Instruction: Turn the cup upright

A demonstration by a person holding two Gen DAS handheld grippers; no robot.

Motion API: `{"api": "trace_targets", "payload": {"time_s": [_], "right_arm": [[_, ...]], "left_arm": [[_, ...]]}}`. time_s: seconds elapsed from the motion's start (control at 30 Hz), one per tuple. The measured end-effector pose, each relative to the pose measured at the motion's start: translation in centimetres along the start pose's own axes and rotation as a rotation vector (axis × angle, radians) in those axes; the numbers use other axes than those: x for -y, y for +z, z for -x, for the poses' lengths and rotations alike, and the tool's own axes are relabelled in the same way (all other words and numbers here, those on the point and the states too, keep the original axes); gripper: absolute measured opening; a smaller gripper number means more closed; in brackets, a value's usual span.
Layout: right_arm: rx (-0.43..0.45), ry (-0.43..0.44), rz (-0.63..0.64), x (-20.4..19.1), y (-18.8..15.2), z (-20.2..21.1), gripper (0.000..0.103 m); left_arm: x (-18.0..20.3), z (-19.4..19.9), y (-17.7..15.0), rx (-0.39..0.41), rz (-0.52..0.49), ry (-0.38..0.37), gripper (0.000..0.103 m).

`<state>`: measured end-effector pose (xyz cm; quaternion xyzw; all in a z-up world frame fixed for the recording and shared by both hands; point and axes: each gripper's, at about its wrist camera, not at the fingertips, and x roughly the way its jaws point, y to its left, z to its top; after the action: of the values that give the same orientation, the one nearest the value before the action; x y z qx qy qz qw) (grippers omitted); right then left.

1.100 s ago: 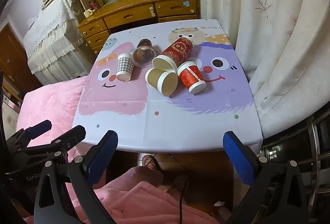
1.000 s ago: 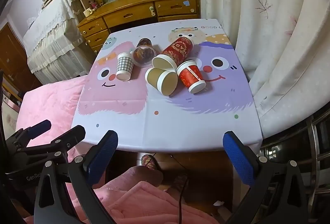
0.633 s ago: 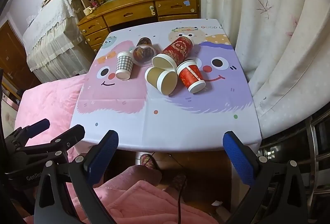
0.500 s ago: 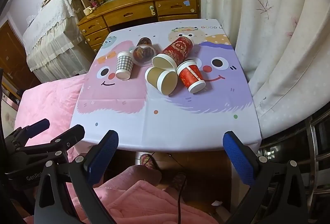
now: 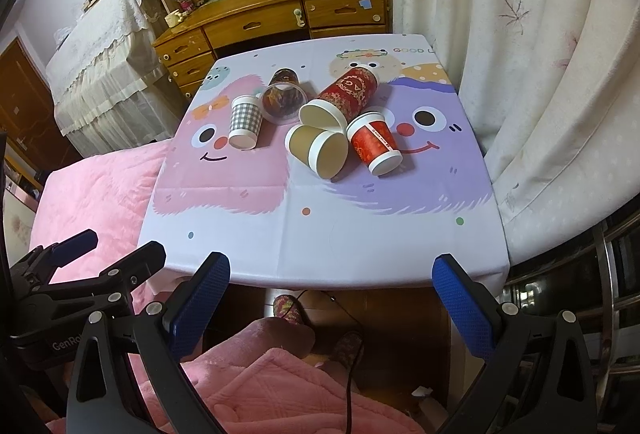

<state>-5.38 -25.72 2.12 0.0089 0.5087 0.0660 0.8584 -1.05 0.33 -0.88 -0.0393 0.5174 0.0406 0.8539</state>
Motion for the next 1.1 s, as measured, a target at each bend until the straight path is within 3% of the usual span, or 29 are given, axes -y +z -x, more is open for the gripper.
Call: {"api": "trace_targets", "payload": {"time_s": [0.53, 0.73, 1.1], "right_arm": [[-0.078, 0.045, -0.008, 0.0, -1.4, -1.3, 0.103], [-0.130, 0.056, -0.010, -0.2, -1.9, -2.8, 0.103], [-0.203, 0.052, -0.026, 0.4, -1.0, -6.4, 0.103]], "left_arm": [[-0.4, -0.2, -1.2, -0.042, 0.004, -0.004, 0.102], [-0.8, -2.8, -1.7, -0.148, 0.024, -0.035, 0.102], [-1.2, -6.7, -0.6, -0.271, 0.061, -0.062, 0.102]]}}
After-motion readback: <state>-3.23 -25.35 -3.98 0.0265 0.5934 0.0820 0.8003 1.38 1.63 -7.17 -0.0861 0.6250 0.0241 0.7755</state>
